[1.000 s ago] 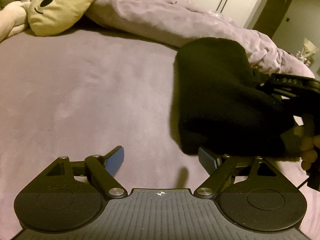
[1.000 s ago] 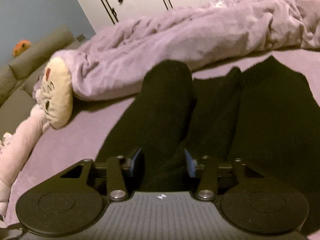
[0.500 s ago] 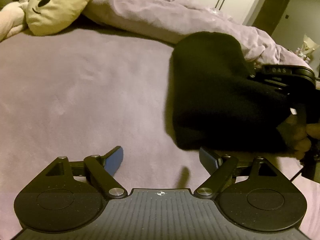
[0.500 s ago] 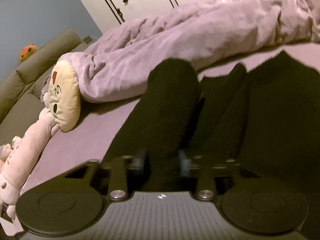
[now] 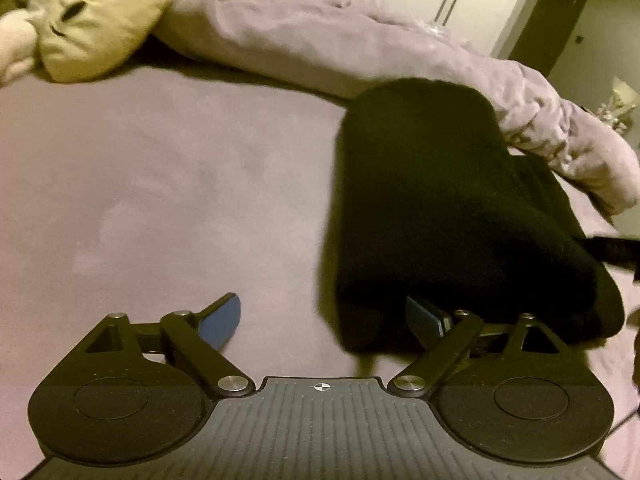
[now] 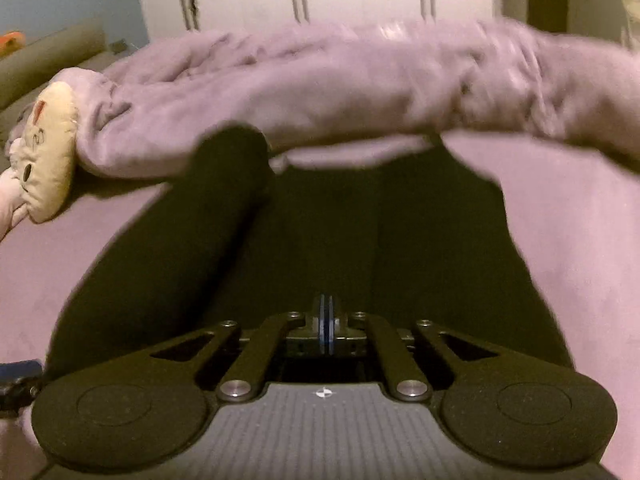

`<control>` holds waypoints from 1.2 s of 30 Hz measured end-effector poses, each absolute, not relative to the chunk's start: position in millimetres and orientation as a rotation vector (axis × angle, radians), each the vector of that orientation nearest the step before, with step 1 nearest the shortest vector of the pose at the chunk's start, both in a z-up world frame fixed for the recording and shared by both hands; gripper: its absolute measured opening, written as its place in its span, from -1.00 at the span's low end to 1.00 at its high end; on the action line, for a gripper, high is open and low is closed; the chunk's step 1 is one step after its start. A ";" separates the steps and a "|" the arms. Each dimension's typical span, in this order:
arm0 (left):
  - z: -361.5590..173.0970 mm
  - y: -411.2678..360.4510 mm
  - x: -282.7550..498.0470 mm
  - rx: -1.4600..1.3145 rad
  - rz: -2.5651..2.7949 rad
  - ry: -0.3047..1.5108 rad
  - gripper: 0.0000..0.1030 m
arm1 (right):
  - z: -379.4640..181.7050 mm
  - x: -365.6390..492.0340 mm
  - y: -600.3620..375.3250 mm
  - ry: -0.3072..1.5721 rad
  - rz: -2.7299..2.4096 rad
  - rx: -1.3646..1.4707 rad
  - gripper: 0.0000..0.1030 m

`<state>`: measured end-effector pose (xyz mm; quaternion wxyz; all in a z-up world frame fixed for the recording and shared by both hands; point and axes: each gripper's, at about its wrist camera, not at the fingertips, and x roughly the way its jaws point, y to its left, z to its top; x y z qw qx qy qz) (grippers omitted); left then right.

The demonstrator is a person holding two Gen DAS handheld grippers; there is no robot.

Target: Fold small clothes

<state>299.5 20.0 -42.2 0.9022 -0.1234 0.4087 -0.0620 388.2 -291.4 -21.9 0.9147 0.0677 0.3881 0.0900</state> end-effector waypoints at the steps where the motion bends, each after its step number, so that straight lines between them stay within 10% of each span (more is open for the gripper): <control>1: -43.6 18.8 301.4 -0.255 -0.118 0.850 0.78 | -22.0 385.4 -300.3 0.794 0.217 0.216 -0.73; 4: -44.0 17.0 298.2 -0.248 -0.122 0.845 0.78 | -13.4 384.6 -316.8 0.764 0.279 0.387 0.09; 16: -43.7 30.4 274.1 -0.238 -0.097 0.862 0.79 | -45.0 435.6 -260.5 0.941 0.475 0.656 0.15; 19: -39.2 36.5 277.4 -0.223 -0.077 0.858 0.79 | -41.8 443.2 -249.9 0.929 0.471 0.658 -0.67; 23: -19.9 41.2 279.9 -0.225 -0.061 0.798 0.79 | -0.3 421.7 -241.1 0.802 0.408 0.319 -0.73; 32: -36.7 -8.4 313.1 -0.193 -0.175 0.846 0.81 | -41.6 398.8 -295.7 0.752 0.263 0.100 -0.64; 36: -48.8 -20.6 312.2 -0.108 -0.167 0.857 0.79 | -17.3 390.0 -315.4 0.735 0.309 0.214 -0.12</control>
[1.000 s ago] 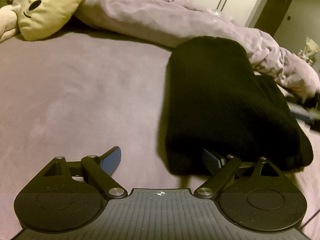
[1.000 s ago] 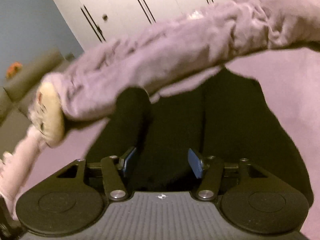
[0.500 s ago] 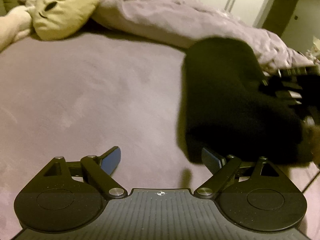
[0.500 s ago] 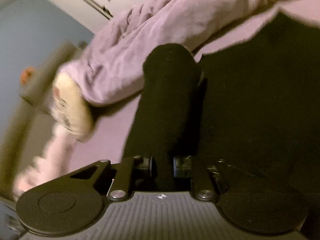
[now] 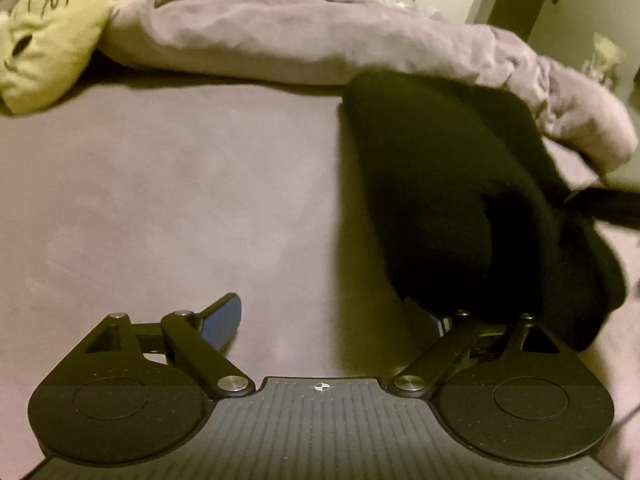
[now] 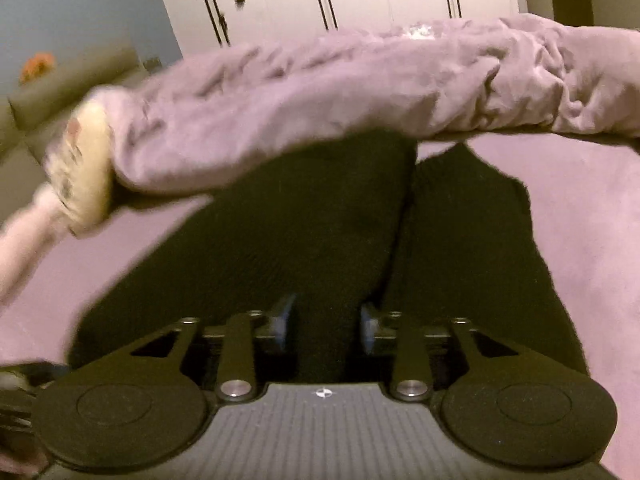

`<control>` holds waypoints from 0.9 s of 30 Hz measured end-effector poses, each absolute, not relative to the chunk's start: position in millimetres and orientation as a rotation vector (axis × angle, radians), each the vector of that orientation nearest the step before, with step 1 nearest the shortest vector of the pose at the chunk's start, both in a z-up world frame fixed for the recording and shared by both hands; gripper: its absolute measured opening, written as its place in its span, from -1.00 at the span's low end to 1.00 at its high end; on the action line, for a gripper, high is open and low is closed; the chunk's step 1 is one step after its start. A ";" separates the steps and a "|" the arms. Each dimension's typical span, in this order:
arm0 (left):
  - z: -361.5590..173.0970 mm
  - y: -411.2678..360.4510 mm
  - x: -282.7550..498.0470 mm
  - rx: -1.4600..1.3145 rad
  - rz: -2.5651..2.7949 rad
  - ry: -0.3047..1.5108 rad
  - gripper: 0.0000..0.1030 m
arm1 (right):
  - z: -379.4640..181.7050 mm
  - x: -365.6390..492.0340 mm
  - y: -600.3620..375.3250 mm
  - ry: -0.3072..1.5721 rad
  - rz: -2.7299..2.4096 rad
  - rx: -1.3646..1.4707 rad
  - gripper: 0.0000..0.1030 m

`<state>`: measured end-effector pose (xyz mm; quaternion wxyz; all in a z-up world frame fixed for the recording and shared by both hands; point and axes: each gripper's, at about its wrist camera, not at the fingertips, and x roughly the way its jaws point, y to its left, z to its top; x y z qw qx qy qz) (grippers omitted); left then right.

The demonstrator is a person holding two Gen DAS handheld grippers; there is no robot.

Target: Fold small clothes

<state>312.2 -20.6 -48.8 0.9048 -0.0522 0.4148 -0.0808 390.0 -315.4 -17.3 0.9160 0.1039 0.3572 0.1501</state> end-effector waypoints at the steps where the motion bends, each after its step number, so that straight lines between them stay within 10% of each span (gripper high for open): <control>1: -50.9 -19.2 312.0 -0.101 -0.163 0.858 0.79 | -14.5 387.6 -323.6 0.722 0.290 0.240 0.24; 15: -53.8 -18.0 295.7 -0.103 -0.140 0.880 0.78 | -49.7 419.7 -339.4 0.853 0.419 0.664 0.64; 19: -52.5 -20.2 294.5 -0.084 -0.135 0.883 0.79 | -49.4 431.0 -325.3 0.860 0.428 0.621 -0.46; 25: -52.6 -20.2 294.8 -0.088 -0.136 0.887 0.80 | -56.8 446.3 -315.2 0.896 0.444 0.651 0.17; 27: -51.3 -20.8 295.3 -0.088 -0.135 0.890 0.80 | -56.9 451.5 -309.1 0.894 0.425 0.646 -0.08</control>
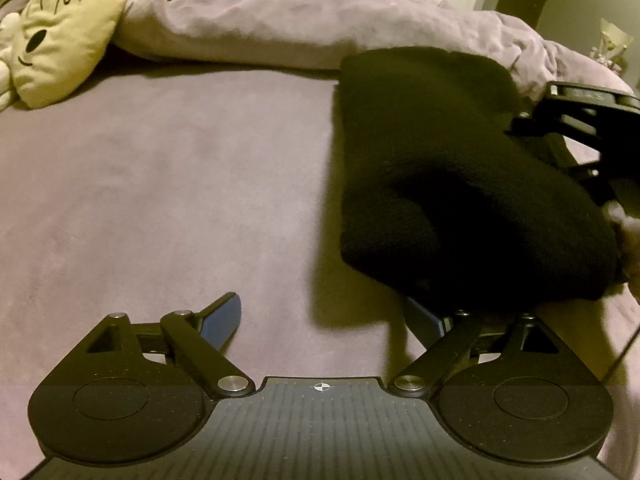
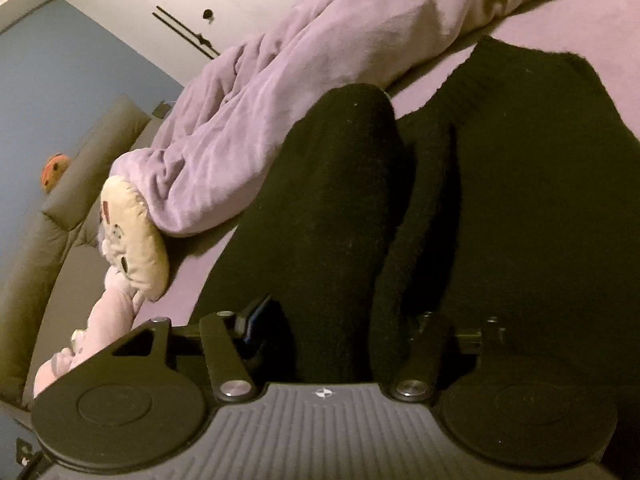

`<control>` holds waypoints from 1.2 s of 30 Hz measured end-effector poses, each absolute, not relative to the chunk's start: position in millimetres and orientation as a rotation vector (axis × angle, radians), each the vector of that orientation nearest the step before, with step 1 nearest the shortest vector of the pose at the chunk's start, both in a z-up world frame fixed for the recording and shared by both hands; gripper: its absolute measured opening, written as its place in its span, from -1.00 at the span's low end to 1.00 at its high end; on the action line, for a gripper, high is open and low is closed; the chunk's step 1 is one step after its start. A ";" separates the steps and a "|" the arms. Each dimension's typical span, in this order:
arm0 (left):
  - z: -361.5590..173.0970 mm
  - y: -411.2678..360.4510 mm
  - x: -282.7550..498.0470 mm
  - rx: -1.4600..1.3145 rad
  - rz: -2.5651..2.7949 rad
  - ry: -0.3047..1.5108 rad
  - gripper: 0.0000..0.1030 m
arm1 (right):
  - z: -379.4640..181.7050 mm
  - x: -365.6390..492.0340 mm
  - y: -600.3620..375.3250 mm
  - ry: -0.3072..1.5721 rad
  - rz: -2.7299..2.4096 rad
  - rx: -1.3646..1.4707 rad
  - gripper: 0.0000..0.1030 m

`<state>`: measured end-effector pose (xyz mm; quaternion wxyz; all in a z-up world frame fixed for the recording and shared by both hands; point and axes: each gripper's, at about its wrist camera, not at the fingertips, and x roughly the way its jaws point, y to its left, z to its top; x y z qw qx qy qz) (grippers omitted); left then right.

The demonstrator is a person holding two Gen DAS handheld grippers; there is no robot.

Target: Fold small clothes

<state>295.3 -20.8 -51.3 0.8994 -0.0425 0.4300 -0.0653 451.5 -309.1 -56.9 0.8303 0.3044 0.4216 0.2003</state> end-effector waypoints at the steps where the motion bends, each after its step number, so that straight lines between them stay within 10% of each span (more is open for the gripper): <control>1: -49.7 -20.1 294.5 -0.090 -0.130 0.894 0.80 | -53.5 452.5 -304.6 0.894 0.392 0.619 -0.59; 8: 6.1 -7.0 288.4 -0.087 -0.092 0.753 0.84 | 65.6 410.9 -276.9 0.488 0.309 0.002 -0.63; 15: 24.8 -38.6 309.8 -0.096 -0.127 0.691 0.85 | -15.3 416.9 -320.1 0.611 0.083 -0.184 -0.59; 23: -16.0 -114.1 353.0 0.002 -0.201 0.740 0.86 | -25.4 398.5 -365.0 0.623 0.034 0.051 -0.03; 36: -19.2 -127.8 333.4 0.088 -0.146 0.737 0.86 | -36.9 342.1 -335.4 0.561 0.117 0.033 -0.40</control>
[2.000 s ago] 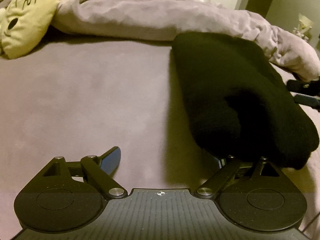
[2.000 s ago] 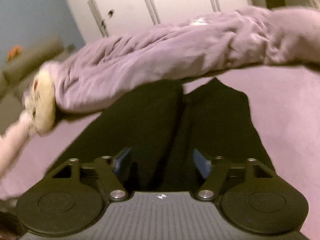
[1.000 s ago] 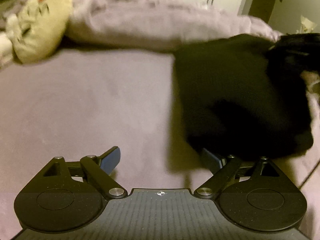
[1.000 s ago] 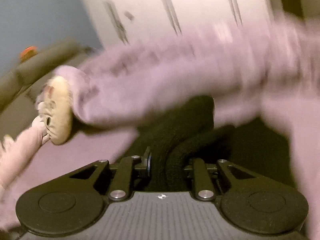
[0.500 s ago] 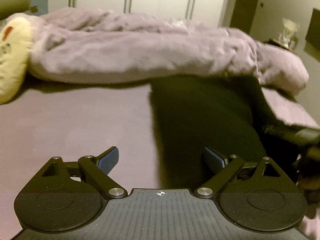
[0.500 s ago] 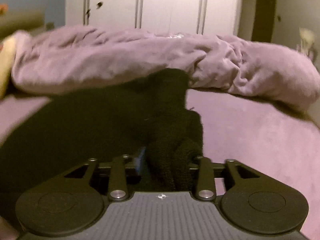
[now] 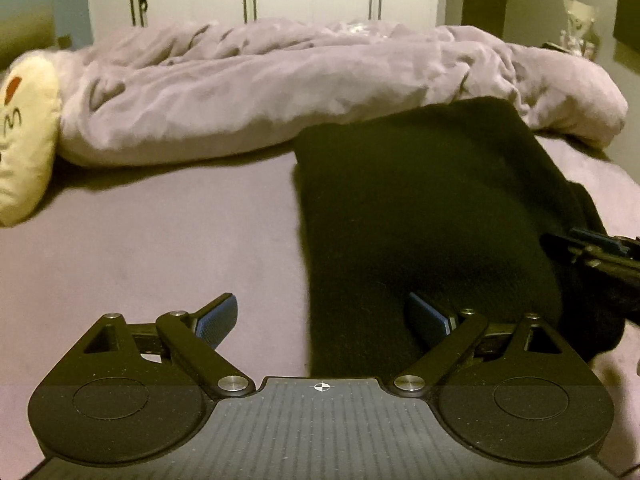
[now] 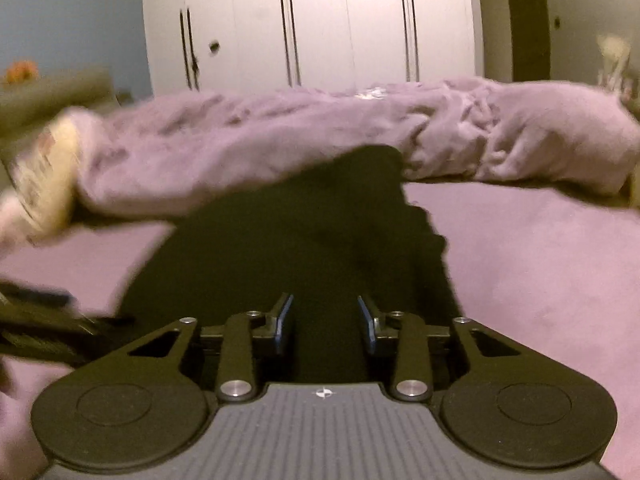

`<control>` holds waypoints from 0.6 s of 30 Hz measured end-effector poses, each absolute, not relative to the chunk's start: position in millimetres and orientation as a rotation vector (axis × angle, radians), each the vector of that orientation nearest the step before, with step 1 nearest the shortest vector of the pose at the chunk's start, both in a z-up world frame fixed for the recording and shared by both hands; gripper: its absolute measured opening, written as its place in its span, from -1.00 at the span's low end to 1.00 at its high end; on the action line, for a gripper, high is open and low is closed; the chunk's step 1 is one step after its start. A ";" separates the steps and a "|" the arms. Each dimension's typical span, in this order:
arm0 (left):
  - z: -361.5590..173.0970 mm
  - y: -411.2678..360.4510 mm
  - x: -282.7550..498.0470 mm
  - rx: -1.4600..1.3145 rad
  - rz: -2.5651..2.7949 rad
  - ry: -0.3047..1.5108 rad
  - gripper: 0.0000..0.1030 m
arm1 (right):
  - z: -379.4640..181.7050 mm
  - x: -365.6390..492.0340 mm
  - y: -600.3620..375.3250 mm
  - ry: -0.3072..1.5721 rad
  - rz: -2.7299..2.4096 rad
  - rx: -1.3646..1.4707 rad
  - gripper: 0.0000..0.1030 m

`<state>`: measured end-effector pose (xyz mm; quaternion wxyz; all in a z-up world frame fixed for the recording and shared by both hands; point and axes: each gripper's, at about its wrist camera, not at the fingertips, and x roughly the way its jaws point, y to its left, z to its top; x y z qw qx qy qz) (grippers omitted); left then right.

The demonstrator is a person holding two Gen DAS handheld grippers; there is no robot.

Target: Fold small clothes

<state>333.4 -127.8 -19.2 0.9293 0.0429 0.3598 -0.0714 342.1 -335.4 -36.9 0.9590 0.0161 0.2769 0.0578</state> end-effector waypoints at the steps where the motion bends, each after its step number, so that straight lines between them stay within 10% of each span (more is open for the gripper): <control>1: -20.1 -128.4 333.0 0.085 -0.149 0.740 0.86 | -41.2 342.8 -337.5 0.566 0.095 0.016 -0.50; 18: -26.7 -126.5 339.7 0.046 -0.185 0.784 0.91 | -55.5 369.8 -377.9 0.634 0.051 0.110 0.13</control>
